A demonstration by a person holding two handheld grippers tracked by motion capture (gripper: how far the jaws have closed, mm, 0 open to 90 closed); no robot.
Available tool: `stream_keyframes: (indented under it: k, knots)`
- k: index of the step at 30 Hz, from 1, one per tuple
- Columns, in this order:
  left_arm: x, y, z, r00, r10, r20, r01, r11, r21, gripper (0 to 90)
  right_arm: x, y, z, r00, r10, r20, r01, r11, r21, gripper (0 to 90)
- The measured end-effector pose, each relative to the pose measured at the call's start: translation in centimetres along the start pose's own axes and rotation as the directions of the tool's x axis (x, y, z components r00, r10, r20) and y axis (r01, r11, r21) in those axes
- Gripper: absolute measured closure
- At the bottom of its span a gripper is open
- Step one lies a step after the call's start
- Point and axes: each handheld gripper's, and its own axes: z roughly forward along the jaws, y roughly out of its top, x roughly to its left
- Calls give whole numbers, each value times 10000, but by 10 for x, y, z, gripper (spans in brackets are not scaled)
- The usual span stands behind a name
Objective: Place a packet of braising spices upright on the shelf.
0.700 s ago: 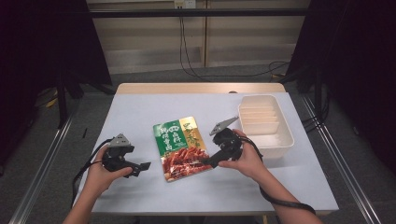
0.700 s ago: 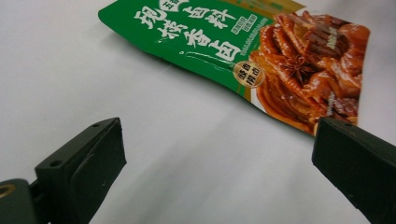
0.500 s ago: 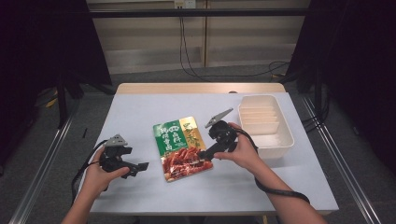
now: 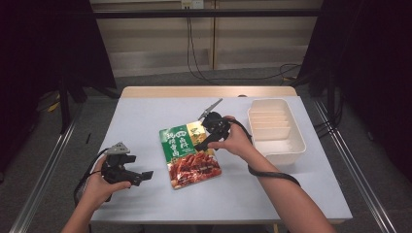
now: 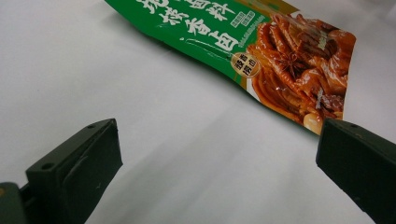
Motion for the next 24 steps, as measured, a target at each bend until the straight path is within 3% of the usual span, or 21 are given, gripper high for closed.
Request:
stream_keyframes:
  k: [12,20,24]
  knots:
    - [2,0,1,10000,-53,44,53,10000,34,0,-22,23,30,9997,-259,19,259,9991,321,69]
    - [3,-1,0,9999,-118,22,118,9999,2,0,-39,32,42,9997,-228,51,226,9993,301,72]
    - [3,0,-1,10000,-61,65,61,10000,43,0,-46,34,48,10000,23,1,-23,9995,319,70]
